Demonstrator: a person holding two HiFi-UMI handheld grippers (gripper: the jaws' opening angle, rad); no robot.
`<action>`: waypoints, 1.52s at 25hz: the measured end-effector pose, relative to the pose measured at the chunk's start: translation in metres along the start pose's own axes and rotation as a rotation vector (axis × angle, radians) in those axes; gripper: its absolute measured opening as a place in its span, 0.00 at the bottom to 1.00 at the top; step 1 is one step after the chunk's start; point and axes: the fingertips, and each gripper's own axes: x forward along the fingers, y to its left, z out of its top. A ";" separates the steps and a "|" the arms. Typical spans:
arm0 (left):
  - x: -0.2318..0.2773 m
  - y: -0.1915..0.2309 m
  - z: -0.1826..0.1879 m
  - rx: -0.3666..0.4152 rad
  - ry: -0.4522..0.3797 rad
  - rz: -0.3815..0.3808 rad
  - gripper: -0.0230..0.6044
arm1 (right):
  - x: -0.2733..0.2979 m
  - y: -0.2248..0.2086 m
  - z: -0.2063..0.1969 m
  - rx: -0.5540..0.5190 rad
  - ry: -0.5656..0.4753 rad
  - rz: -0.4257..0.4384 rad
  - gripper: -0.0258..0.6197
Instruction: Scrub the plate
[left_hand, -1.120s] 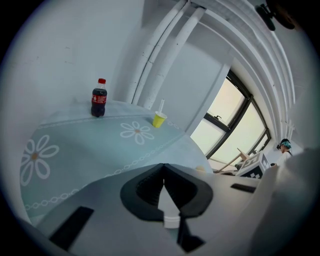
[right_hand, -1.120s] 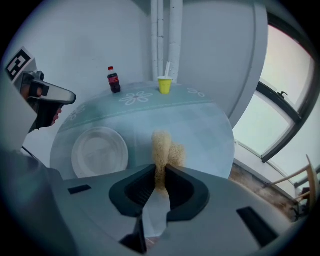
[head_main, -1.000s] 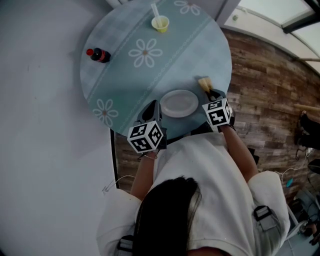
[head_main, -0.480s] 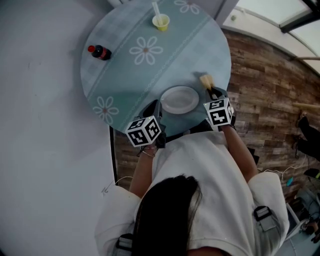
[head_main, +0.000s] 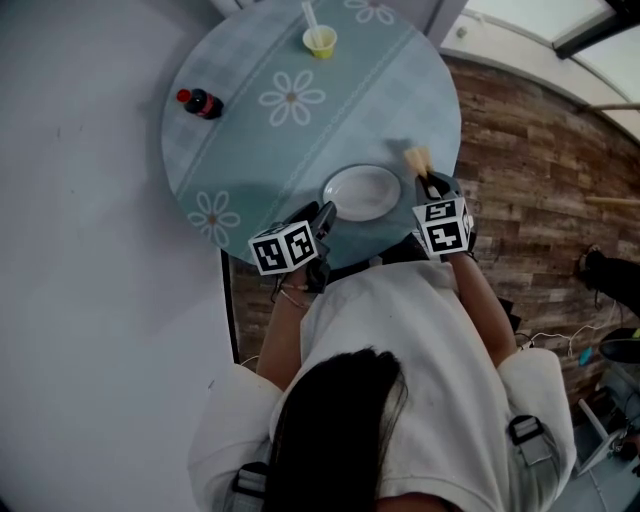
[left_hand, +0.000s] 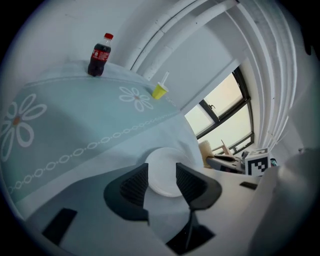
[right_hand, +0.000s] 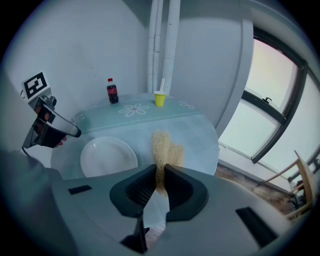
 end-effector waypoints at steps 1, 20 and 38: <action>0.002 0.001 -0.004 -0.001 0.015 -0.002 0.30 | -0.002 0.000 -0.001 0.003 -0.004 -0.003 0.13; 0.032 0.034 -0.025 -0.253 0.122 -0.009 0.34 | -0.023 -0.002 -0.013 0.023 -0.036 -0.025 0.13; 0.045 0.026 -0.030 -0.454 0.156 -0.151 0.19 | -0.016 0.013 -0.013 0.020 -0.017 0.028 0.13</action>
